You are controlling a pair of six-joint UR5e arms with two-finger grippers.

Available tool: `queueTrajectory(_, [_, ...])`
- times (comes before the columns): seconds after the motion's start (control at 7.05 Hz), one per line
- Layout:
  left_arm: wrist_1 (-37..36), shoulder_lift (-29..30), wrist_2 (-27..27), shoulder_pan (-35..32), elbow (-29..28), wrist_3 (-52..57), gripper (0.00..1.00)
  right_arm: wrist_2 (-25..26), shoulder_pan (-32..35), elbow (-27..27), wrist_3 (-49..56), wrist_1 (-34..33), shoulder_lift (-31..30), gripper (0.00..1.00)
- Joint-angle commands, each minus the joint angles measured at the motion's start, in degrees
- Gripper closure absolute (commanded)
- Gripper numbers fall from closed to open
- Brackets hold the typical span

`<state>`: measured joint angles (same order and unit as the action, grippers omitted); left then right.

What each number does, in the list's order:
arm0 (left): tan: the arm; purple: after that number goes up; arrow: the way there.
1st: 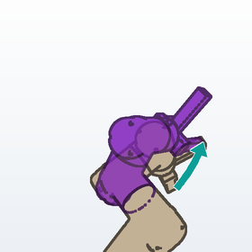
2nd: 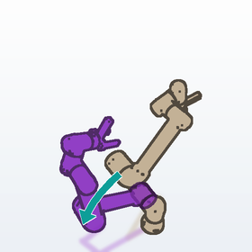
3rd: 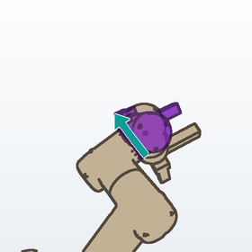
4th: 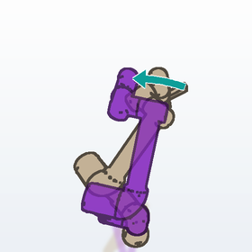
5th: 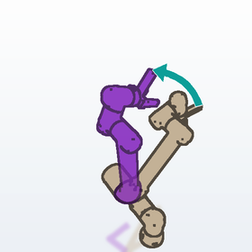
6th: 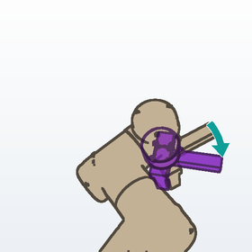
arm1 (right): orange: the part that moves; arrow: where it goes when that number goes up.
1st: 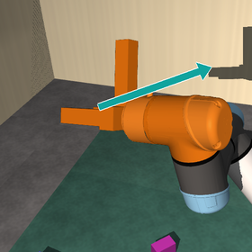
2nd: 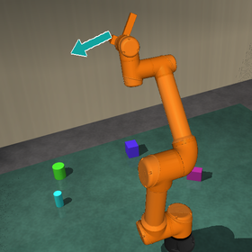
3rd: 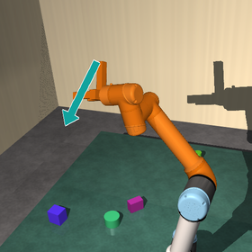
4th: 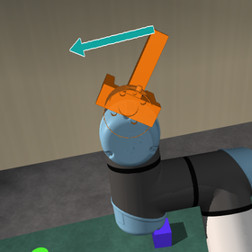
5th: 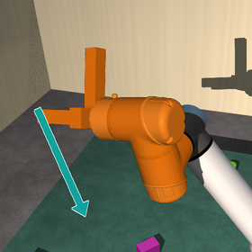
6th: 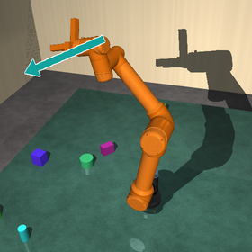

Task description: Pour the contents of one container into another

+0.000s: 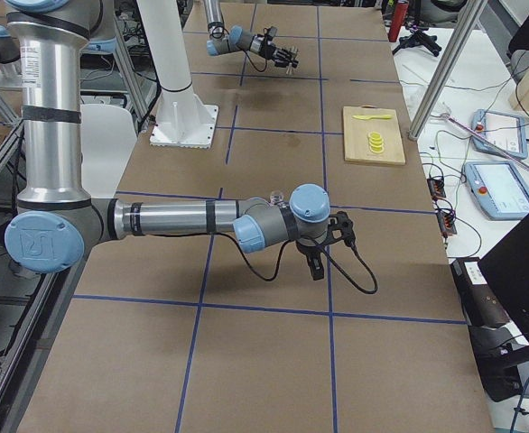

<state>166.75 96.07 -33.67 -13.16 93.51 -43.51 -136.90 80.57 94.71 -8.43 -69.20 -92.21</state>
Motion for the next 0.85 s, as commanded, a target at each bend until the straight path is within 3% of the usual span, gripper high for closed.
queueTrajectory(0.0, [0.0,5.3,-0.1,0.3,-0.1,8.4,1.00,0.6,-3.5,0.1,-10.1,10.8,-0.6,0.00])
queueTrajectory(0.14, [-0.2,7.5,0.0,0.3,-1.0,8.5,1.00,1.1,-5.7,0.0,-19.9,20.4,-1.2,0.00])
queueTrajectory(0.43, [0.0,8.0,-0.1,0.2,-1.1,8.1,1.00,10.9,-14.7,0.6,-34.3,38.2,-5.1,0.00])
queueTrajectory(0.71, [-0.1,8.3,-0.2,-0.2,-1.1,7.8,1.00,21.9,-24.9,10.7,-45.4,39.1,-10.2,0.00])
